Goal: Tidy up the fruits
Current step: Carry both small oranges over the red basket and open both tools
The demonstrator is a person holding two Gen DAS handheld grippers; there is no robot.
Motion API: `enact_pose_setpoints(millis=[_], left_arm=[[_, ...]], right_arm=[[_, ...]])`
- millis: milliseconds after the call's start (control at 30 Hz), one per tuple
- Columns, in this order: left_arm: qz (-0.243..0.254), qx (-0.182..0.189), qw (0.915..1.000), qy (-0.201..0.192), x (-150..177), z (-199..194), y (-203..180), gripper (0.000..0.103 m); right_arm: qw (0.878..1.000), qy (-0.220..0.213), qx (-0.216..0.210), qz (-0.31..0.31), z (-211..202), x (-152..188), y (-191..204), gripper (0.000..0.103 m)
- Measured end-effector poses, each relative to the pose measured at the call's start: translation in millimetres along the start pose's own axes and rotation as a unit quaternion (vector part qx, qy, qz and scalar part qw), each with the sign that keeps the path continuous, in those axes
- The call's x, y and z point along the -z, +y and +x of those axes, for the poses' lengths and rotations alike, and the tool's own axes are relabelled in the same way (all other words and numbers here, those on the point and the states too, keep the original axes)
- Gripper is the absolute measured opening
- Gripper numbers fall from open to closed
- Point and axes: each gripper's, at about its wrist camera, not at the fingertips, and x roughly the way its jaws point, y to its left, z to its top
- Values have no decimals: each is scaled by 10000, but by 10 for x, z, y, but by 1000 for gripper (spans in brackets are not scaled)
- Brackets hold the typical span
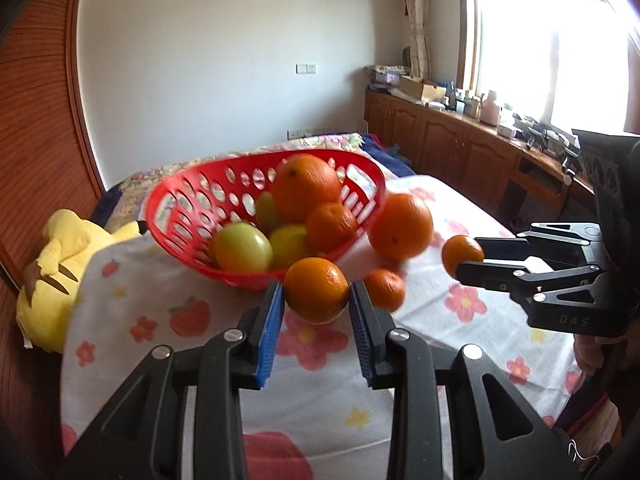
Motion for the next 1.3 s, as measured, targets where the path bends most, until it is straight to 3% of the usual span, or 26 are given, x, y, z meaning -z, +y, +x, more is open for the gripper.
enact_pose_setpoints(millis=[300, 600, 1000, 1300], left_arm=[[-21, -188, 9996, -197, -131, -119, 205, 32], [-101, -281, 9992, -248, -263, -38, 386, 32], [-207, -280, 9991, -223, -420, 293, 677, 32], [-277, -282, 9991, -169, -499, 578, 867, 32]], right_arm=[[9994, -251, 9, -223, -142, -315, 108, 36], [9986, -331, -113, -392, -31, -648, 214, 36], [9965, -185, -414, -702, 601, -998, 411, 36], [9939, -30, -671, -878, 991, -1034, 507, 36]])
